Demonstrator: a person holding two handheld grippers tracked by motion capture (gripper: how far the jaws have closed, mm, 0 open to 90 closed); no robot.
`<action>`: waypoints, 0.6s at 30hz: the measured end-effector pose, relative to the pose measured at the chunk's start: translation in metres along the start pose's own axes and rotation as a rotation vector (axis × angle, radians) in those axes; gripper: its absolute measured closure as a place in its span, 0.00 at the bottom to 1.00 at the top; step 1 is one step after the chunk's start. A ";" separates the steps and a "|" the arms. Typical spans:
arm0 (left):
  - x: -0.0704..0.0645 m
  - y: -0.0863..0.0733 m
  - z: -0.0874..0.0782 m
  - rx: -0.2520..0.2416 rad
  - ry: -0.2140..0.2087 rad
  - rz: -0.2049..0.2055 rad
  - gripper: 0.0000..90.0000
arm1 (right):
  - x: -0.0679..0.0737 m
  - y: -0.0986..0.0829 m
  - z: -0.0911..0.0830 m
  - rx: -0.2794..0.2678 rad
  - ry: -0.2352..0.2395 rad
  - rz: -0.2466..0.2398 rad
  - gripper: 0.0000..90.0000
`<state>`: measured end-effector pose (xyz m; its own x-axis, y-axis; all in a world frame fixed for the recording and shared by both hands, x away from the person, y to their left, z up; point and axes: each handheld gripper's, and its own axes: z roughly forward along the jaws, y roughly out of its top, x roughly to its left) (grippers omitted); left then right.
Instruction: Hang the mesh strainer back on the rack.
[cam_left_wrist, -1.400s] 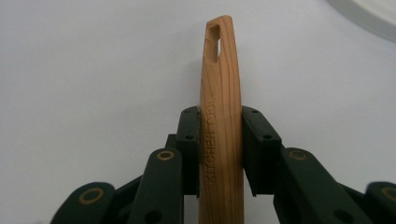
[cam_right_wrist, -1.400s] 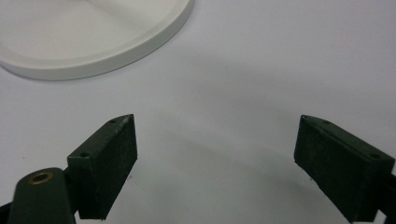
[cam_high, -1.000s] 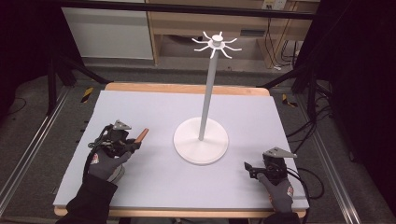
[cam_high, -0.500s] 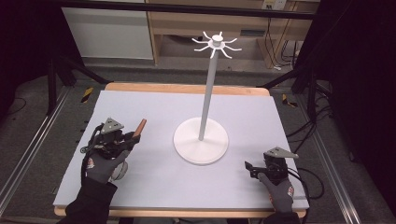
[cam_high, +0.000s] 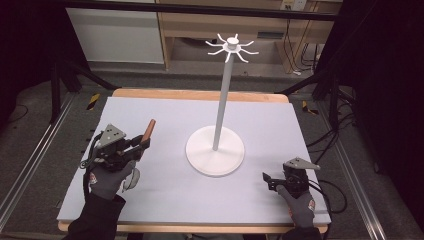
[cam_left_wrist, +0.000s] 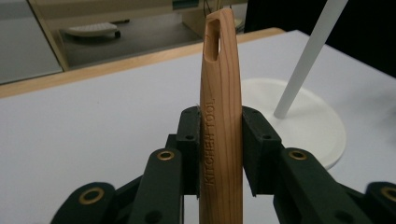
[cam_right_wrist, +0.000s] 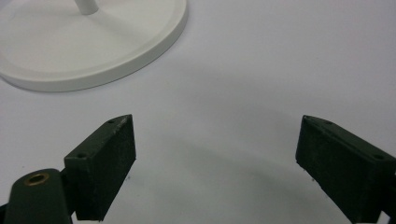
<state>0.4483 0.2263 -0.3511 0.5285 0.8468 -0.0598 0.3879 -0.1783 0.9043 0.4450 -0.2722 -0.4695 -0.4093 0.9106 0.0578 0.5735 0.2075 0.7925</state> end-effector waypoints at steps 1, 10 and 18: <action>-0.001 0.001 -0.001 -0.013 -0.003 -0.005 0.78 | 0.000 0.000 0.000 -0.001 -0.002 -0.002 0.14; -0.007 0.014 -0.004 -0.048 -0.010 -0.001 0.78 | 0.000 0.000 0.000 -0.002 -0.005 -0.009 0.14; -0.019 0.040 -0.007 -0.112 -0.027 0.013 0.78 | 0.000 0.000 0.000 0.003 -0.001 -0.013 0.14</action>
<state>0.4484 0.2061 -0.3108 0.5537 0.8307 -0.0581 0.2950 -0.1304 0.9466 0.4453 -0.2724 -0.4699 -0.4164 0.9080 0.0471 0.5703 0.2205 0.7913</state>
